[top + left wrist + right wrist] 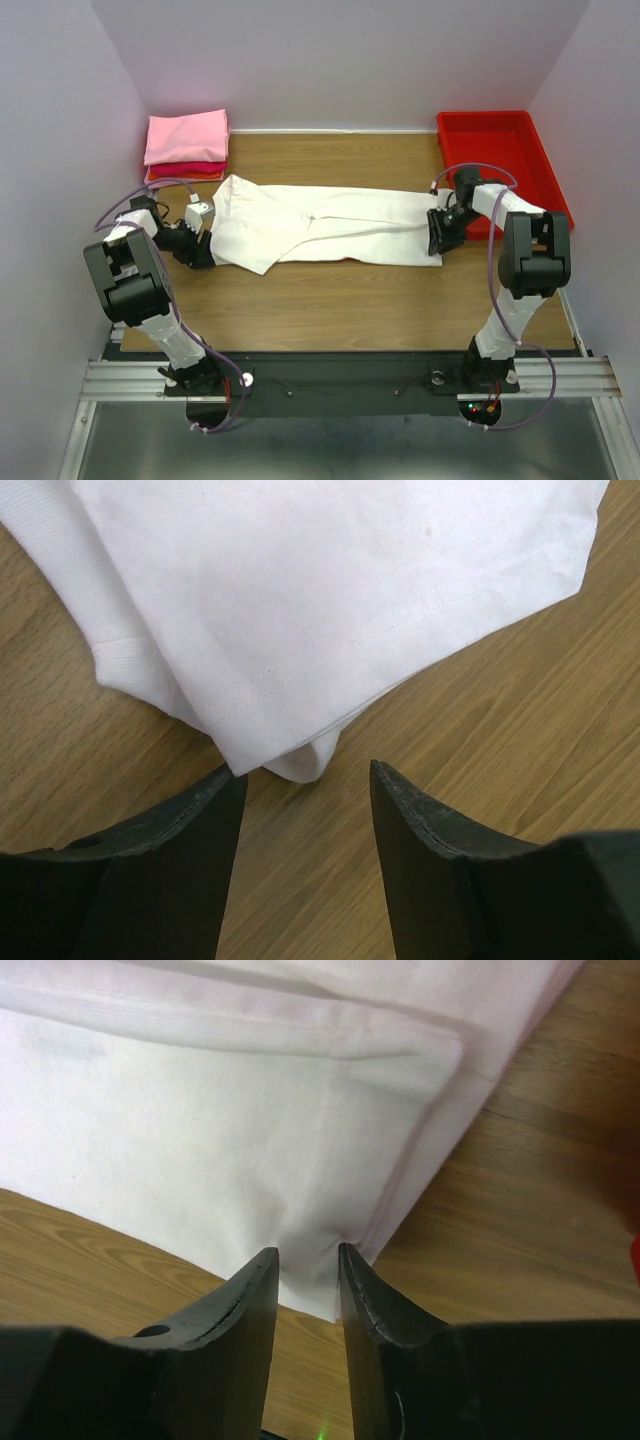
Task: Fold and stack the t-shirts
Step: Fold the tshirt
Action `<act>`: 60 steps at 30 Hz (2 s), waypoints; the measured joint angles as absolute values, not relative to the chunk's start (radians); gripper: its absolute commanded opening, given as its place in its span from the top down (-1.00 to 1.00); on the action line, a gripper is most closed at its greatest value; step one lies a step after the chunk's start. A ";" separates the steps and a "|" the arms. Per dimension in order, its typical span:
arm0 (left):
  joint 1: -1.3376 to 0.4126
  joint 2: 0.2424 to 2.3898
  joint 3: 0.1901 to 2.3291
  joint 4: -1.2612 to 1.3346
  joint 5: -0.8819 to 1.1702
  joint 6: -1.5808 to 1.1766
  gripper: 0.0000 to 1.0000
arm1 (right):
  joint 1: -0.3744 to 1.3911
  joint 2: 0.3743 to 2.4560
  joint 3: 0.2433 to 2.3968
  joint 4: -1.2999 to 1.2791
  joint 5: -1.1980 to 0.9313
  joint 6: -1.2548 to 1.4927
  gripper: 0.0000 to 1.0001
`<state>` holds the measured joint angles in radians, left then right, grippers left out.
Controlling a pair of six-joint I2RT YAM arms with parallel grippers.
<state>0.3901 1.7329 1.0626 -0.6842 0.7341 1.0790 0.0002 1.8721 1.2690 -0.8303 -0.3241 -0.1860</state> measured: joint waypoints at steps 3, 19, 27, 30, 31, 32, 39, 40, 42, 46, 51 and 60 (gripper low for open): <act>0.390 1.735 1.063 -0.684 0.738 1.079 -0.07 | -0.022 1.873 1.269 -0.830 -0.321 -0.182 0.58; 0.390 1.743 1.063 -0.697 0.754 1.101 0.99 | -0.047 1.842 1.260 -0.842 -0.297 -0.208 0.99; 0.390 1.752 1.058 -0.696 0.743 1.079 1.00 | -0.071 1.753 1.219 -0.857 -0.267 -0.248 0.99; 0.393 1.752 1.046 -0.691 0.736 1.071 1.00 | -0.073 1.714 1.170 -0.867 -0.260 -0.271 0.99; 0.395 1.752 1.043 -0.691 0.734 1.066 1.00 | -0.073 1.708 1.153 -0.868 -0.258 -0.277 0.99; 0.395 1.752 1.040 -0.690 0.732 1.063 1.00 | -0.073 1.707 1.139 -0.868 -0.257 -0.283 0.99; 0.395 1.748 1.025 -0.680 0.723 1.040 1.00 | -0.073 1.708 1.056 -0.860 -0.221 -0.306 0.99; 0.395 1.743 1.019 -0.677 0.719 1.040 1.00 | -0.073 1.709 1.056 -0.856 -0.217 -0.308 0.99; 0.395 1.728 1.005 -0.677 0.711 1.040 1.00 | -0.073 1.712 1.057 -0.842 -0.207 -0.311 0.99; 0.398 1.694 0.976 -0.691 0.693 1.044 0.62 | -0.073 1.728 1.069 -0.835 -0.191 -0.315 0.92; 0.413 1.661 0.974 -0.724 0.671 1.070 -0.07 | -0.073 1.728 1.075 -0.838 -0.194 -0.347 0.03; 0.410 1.449 0.994 -0.877 0.685 1.210 -0.08 | -0.065 1.600 1.203 -0.934 -0.369 -0.381 -0.08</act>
<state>0.4103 1.4490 0.9943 -0.8768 0.6853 1.2098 -0.0654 1.6001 1.2034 -0.9340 -0.3695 -0.3813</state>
